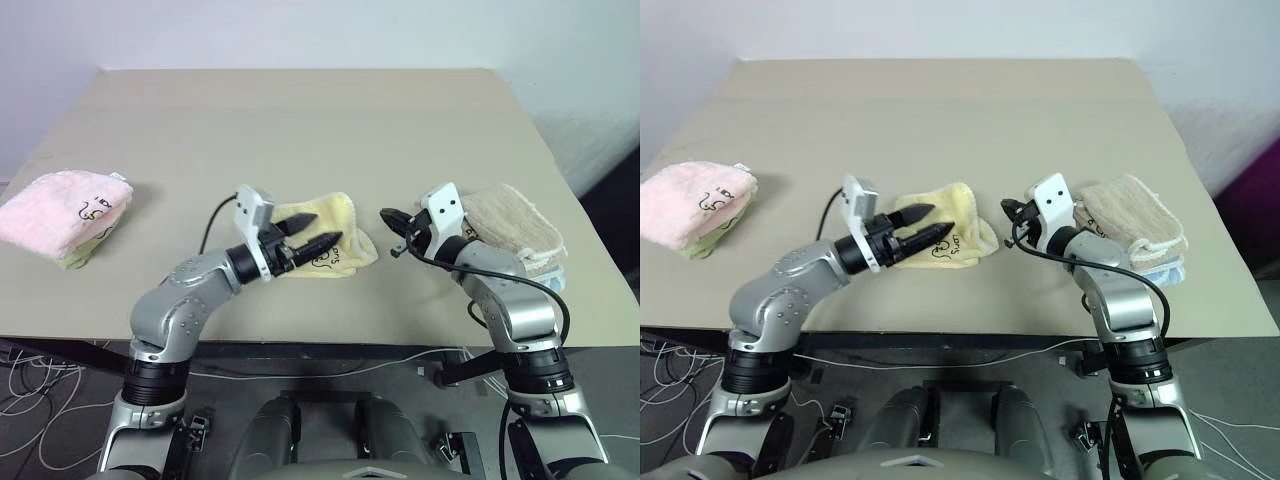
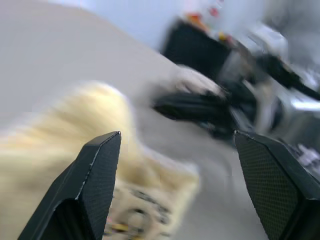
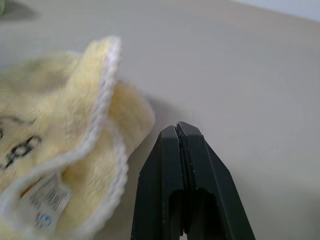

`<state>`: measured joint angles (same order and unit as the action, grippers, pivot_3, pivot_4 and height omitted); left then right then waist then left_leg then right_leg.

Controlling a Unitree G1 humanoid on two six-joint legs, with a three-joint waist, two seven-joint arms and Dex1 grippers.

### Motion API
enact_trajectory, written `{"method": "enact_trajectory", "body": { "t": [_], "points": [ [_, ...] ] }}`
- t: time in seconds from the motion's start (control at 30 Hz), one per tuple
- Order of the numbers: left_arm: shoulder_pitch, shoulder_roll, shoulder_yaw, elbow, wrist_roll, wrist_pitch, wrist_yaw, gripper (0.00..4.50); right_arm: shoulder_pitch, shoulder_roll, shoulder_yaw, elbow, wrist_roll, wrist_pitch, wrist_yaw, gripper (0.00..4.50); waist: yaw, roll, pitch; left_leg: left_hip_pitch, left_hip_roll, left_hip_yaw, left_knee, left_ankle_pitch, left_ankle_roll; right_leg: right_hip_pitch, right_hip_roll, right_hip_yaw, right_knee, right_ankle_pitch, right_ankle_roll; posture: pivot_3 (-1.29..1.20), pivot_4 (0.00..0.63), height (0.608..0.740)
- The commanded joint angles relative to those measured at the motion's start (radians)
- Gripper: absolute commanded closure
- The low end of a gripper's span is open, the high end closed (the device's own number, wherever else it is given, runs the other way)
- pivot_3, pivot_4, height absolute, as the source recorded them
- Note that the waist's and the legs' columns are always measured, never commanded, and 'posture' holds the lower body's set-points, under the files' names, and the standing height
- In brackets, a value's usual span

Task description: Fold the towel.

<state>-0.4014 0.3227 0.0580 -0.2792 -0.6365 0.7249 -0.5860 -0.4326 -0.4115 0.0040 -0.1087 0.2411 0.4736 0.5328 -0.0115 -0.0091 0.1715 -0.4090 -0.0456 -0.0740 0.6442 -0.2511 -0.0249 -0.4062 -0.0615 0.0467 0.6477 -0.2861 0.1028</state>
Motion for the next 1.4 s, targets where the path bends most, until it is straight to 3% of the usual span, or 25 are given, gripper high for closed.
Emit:
{"method": "enact_trajectory", "body": {
  "t": [0.03, 0.33, 0.53, 0.93, 1.07, 1.17, 1.27, 1.4],
  "points": [
    [-0.045, 0.041, 0.006, 0.037, 0.098, -0.09, 0.031, 1.06, -0.078, 0.008, -0.019, -0.006, 0.024, -0.014, 0.011, 4.5, 0.0, 0.0, 0.0, 0.0, 0.0, 0.0, 0.0, 0.0, 0.0, 0.0, 0.0, 0.0, 0.0, 0.0, 0.0, 0.0, 0.15, 0.74],
    [-0.128, 0.074, -0.115, 0.299, 0.304, -0.299, -0.035, 4.06, -0.215, 0.146, 0.112, 0.132, -0.004, -0.039, 0.052, 4.5, -0.001, 0.0, 0.0, 0.0, 0.0, 0.0, 0.0, 0.0, 0.0, -0.001, 0.0, 0.0, 0.001, 0.0, 0.0, 0.0, 0.15, 0.74],
    [-0.129, 0.065, -0.175, 0.433, 0.404, -0.386, -0.058, 4.06, -0.192, 0.18, 0.207, 0.249, -0.07, -0.116, 0.09, 4.5, -0.002, 0.0, 0.0, -0.001, -0.001, 0.0, 0.0, 0.0, 0.0, -0.001, 0.0, 0.0, 0.001, 0.0, 0.0, 0.0, 0.15, 0.74],
    [-0.061, 0.04, -0.216, 0.512, 0.5, -0.472, -0.045, 4.06, -0.113, 0.158, 0.206, 0.467, -0.156, -0.204, 0.055, 4.5, 0.0, 0.0, -0.002, 0.0, -0.001, 0.0, 0.0, 0.0, 0.0, -0.001, 0.0, 0.0, 0.001, 0.0, 0.0, 0.0, 0.15, 0.74],
    [-0.052, 0.027, -0.184, 0.498, 0.481, -0.494, -0.04, 4.06, -0.088, 0.163, 0.173, 0.389, -0.119, -0.209, 0.058, 4.5, 0.0, 0.0, -0.003, 0.001, -0.001, 0.0, 0.001, 0.0, 0.0, 0.001, -0.001, 0.0, 0.001, 0.0, 0.0, 0.0, 0.15, 0.74],
    [-0.052, 0.027, -0.094, 0.437, 0.411, -0.486, -0.023, 4.06, -0.063, 0.131, 0.138, 0.252, -0.092, -0.185, 0.07, 4.5, -0.001, 0.0, -0.002, 0.0, -0.001, 0.0, 0.001, 0.0, 0.0, 0.0, -0.001, 0.0, 0.001, 0.0, 0.0, 0.0, 0.15, 0.74],
    [-0.029, 0.063, -0.022, 0.375, 0.373, -0.473, -0.025, 4.06, -0.041, 0.1, 0.068, 0.126, 0.0, -0.07, 0.086, 4.5, -0.002, 0.0, -0.002, -0.001, -0.001, -0.001, 0.001, 0.0, 0.0, -0.002, -0.001, 0.0, 0.002, 0.0, 0.0, 0.0, 0.15, 0.74],
    [0.035, 0.142, 0.05, 0.309, 0.355, -0.46, -0.04, 4.1, -0.014, 0.054, -0.021, 0.01, 0.156, 0.139, 0.126, 3.67, -0.004, 0.0, -0.002, -0.001, 0.0, -0.001, 0.0, 0.0, 0.0, -0.002, -0.001, 0.0, 0.002, 0.0, 0.0, 0.0, 0.15, 0.74]
  ]
}}
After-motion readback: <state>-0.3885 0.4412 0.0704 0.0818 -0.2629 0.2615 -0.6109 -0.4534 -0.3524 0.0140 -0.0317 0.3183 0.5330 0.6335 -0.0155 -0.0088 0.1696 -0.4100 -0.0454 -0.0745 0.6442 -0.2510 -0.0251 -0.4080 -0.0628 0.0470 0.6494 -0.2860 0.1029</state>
